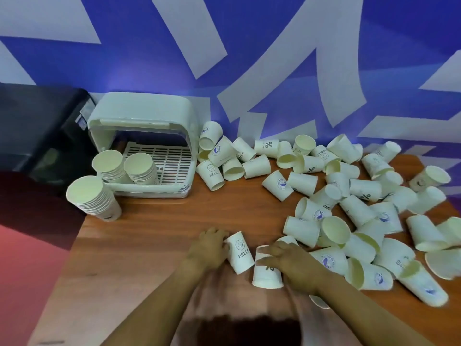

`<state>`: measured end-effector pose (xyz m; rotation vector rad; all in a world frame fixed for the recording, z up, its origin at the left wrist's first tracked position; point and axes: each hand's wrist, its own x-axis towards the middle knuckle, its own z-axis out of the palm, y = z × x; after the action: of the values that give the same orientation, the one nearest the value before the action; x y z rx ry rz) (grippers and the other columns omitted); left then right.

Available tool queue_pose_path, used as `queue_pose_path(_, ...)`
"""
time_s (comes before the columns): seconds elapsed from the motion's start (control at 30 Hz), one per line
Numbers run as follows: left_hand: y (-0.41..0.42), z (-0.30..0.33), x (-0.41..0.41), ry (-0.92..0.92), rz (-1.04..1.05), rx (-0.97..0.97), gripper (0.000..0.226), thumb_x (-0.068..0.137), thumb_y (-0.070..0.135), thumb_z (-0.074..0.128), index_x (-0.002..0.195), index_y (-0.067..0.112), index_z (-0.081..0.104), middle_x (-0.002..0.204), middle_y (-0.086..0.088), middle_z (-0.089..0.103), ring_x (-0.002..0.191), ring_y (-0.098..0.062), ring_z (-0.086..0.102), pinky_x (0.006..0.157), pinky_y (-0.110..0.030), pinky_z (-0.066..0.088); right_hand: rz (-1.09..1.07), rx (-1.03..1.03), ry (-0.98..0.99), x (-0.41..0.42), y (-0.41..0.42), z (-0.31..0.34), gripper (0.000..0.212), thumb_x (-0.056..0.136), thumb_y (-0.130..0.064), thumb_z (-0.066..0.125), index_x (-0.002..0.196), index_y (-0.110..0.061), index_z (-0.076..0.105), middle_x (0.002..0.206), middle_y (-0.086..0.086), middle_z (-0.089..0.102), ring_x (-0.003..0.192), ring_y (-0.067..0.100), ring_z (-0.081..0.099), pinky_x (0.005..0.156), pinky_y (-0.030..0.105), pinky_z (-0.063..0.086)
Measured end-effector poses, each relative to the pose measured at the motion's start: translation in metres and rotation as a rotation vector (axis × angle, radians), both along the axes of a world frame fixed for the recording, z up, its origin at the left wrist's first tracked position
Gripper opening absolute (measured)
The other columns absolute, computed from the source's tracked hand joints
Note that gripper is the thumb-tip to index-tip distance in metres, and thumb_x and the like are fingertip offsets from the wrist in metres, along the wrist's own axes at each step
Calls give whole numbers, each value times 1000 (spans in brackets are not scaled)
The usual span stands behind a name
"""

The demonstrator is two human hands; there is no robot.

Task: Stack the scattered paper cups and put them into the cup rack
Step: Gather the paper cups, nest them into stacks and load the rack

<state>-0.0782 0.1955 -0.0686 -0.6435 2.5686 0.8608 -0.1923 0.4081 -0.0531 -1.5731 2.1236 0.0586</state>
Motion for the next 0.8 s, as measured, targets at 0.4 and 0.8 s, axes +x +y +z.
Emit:
queue_pose_path(0.4,-1,8,11,8,82,29,29,86,14,47,112,17,60,118,-5,58,111,-25,53,91,-33,44,39,-74,-48,3,-5,-25,72,70,-8,67,134,-34,46,152,0,30,138,22,29,103,36,30)
queue_pose_path(0.8,-57,52,25,145,74,-147,14,89,25,54,101,21,61,107,-1,63,96,-21,57,74,-31,43,-505,-278,-388,11,-52,12,63,64,-53,71,119,-40,43,114,-22,54,105,-1,52,93,30,47)
